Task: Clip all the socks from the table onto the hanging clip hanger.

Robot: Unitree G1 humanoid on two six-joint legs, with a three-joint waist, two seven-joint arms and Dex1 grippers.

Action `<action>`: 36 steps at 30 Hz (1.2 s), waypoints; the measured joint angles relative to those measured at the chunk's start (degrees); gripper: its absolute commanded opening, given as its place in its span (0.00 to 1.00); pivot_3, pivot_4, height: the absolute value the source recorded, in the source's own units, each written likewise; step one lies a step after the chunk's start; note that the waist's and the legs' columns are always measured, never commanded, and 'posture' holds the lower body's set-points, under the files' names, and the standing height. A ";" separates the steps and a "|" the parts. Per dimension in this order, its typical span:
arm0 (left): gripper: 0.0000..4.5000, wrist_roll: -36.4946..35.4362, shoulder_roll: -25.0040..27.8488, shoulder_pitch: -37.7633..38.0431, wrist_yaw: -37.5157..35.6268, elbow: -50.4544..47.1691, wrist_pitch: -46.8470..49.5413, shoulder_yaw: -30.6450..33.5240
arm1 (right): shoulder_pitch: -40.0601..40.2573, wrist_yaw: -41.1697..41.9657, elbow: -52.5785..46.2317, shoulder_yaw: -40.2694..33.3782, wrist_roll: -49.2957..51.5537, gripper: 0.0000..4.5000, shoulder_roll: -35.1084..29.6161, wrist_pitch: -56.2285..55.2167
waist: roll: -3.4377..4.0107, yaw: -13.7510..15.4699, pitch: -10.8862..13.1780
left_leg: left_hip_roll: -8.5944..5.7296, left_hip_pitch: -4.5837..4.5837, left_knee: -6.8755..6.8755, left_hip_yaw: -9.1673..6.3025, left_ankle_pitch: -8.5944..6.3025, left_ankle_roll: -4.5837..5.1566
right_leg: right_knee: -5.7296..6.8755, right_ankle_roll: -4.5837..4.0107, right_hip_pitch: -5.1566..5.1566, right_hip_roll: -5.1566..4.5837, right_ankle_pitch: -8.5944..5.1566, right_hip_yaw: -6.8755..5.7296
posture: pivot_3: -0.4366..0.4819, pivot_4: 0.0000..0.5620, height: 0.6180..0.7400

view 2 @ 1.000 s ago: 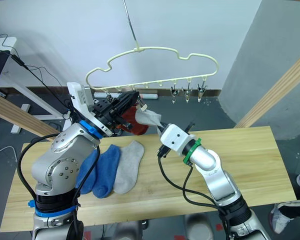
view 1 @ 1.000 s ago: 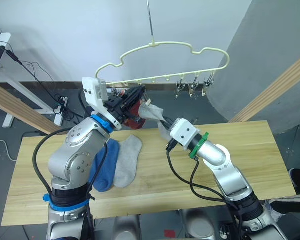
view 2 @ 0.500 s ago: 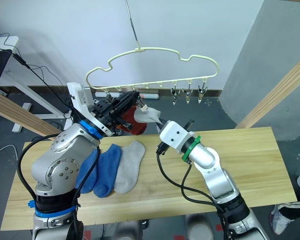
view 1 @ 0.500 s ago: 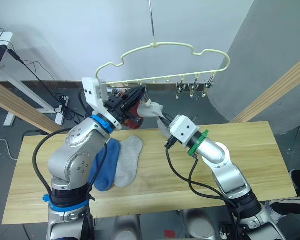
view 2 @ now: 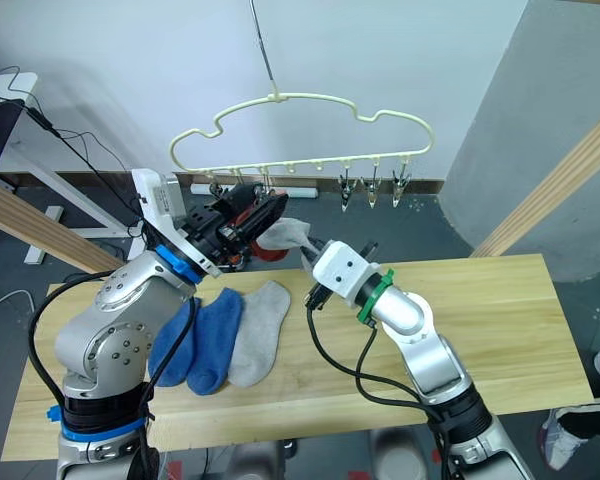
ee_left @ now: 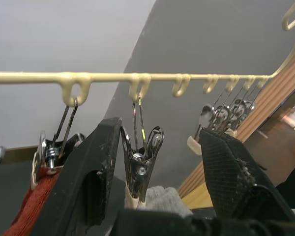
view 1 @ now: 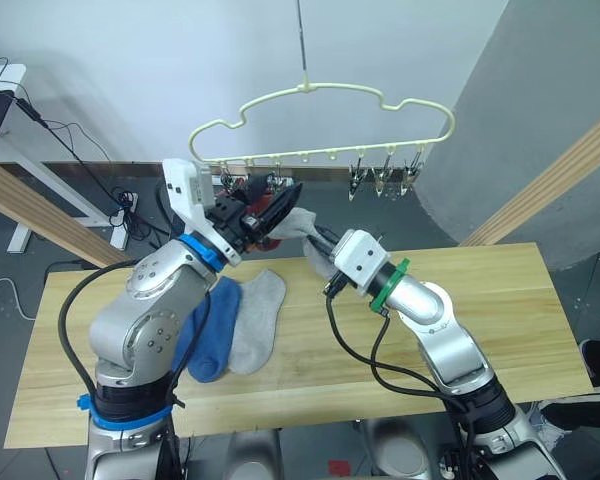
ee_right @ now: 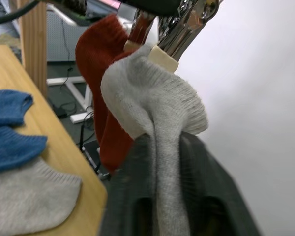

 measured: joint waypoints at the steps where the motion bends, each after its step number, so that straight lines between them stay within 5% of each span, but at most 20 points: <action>1: 0.62 -0.03 0.46 0.32 -0.17 -0.09 0.00 -0.15 | 0.05 0.02 -0.02 0.21 -0.51 0.31 -0.57 0.03 | 0.00 0.00 0.00 | 0.00 0.00 0.00 0.00 0.00 0.00 | 0.00 0.00 0.00 0.00 0.00 0.00 | 0.28 0.65 1.00; 8: 0.62 0.26 5.46 3.69 -4.62 -2.12 -0.26 -1.02 | 3.65 2.46 -2.69 -1.45 -1.44 0.31 -7.14 0.63 | 0.00 0.05 0.00 | 0.00 0.00 -0.03 0.03 0.00 0.00 | -0.03 0.01 0.00 0.00 0.00 0.02 | 0.27 0.63 1.00; 15: 0.62 0.81 16.31 10.08 -15.18 -3.90 -1.57 -0.54 | 4.08 5.55 -13.53 -11.85 5.52 0.31 -11.20 11.86 | 0.01 0.01 0.00 | 0.03 0.03 -0.03 -0.01 0.05 -0.08 | 0.03 -0.02 -0.02 0.04 0.01 0.01 | 0.27 0.62 1.00; 25: 0.62 -1.51 18.38 4.37 -18.48 -4.14 -1.43 1.13 | -5.25 1.10 -18.11 -13.10 9.55 0.31 -5.57 28.10 | 0.00 -0.01 -0.01 | 0.02 0.00 -0.04 -0.02 0.06 -0.10 | 0.05 -0.05 -0.06 0.05 0.02 -0.02 | 0.27 0.58 1.00; 36: 0.62 -1.14 16.90 3.57 -18.63 -3.98 -1.71 0.17 | -9.97 -2.67 -13.09 -12.79 9.94 0.31 -2.40 31.82 | 0.01 -0.02 -0.03 | 0.02 -0.04 -0.02 0.01 0.06 -0.09 | 0.05 -0.06 -0.10 0.00 0.03 -0.01 | 0.28 0.56 1.00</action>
